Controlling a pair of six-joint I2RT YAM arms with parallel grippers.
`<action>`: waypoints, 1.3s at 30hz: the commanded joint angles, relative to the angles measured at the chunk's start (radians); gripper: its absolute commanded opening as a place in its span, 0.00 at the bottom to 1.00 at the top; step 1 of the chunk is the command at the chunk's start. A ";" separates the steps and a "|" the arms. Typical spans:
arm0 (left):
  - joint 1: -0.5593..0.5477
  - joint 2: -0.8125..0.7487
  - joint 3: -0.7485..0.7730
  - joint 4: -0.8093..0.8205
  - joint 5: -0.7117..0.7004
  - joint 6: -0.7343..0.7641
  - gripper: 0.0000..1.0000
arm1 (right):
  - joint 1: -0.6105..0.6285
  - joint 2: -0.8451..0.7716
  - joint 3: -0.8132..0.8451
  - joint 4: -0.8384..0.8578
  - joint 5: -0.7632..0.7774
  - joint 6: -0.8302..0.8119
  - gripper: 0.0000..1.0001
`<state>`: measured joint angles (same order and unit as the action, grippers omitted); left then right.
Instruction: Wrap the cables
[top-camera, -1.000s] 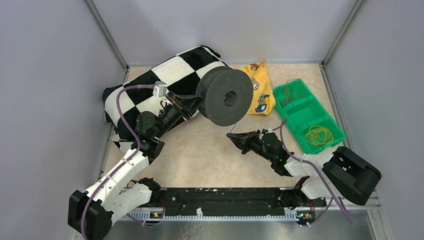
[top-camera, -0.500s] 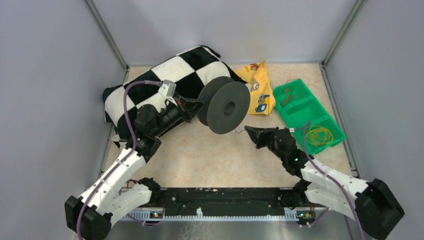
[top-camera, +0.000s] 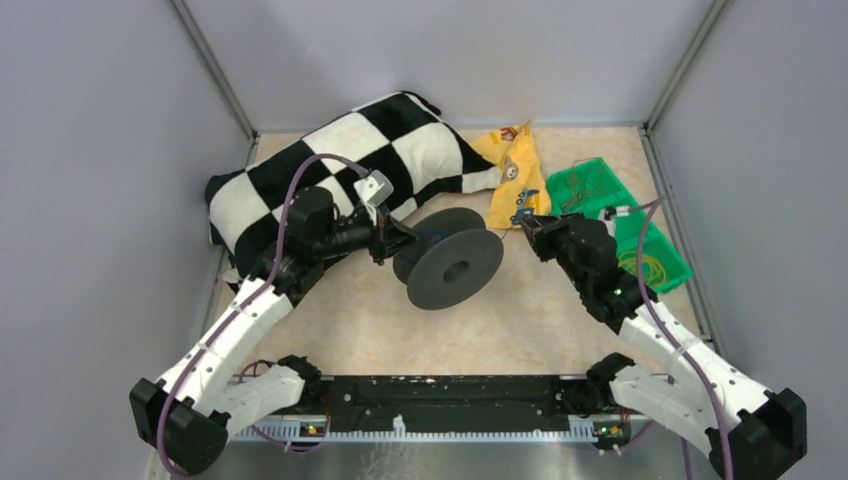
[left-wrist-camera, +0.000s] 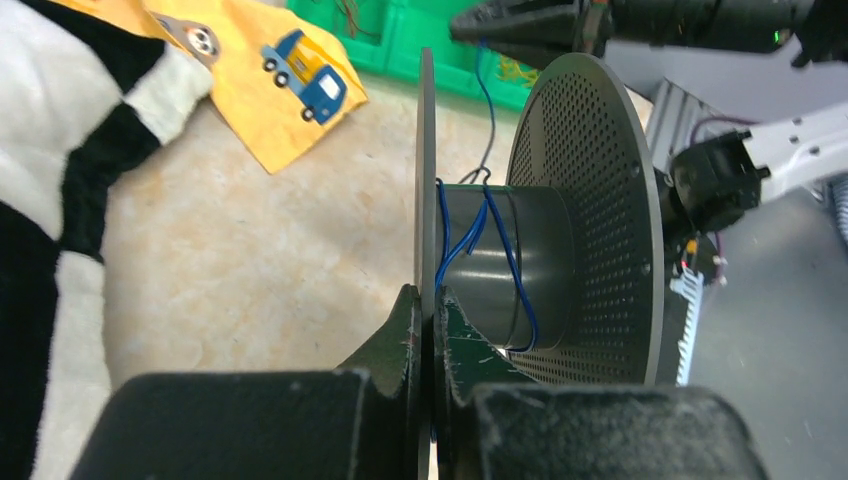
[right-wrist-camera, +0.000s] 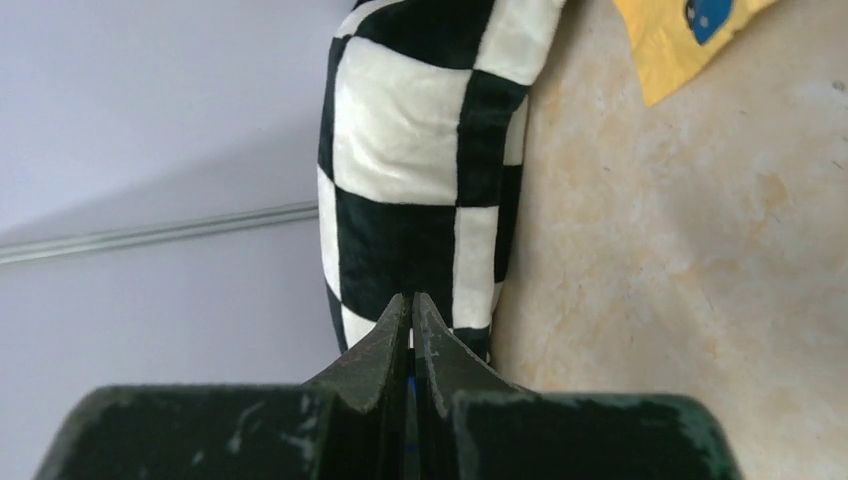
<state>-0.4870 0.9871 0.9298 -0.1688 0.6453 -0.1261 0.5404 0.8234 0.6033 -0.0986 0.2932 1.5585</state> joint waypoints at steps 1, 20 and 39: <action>-0.007 0.019 0.043 0.013 0.116 0.042 0.00 | -0.006 0.066 0.133 0.090 -0.053 -0.260 0.00; -0.086 0.220 0.124 -0.033 -0.134 -0.012 0.00 | 0.222 0.394 0.485 0.057 -0.291 -0.622 0.00; -0.086 0.243 0.148 0.033 -0.402 -0.264 0.00 | 0.356 0.482 0.515 0.031 -0.289 -0.713 0.00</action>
<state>-0.5716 1.2354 1.0138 -0.2535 0.3019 -0.2890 0.8696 1.2995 1.0763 -0.0906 0.0120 0.8898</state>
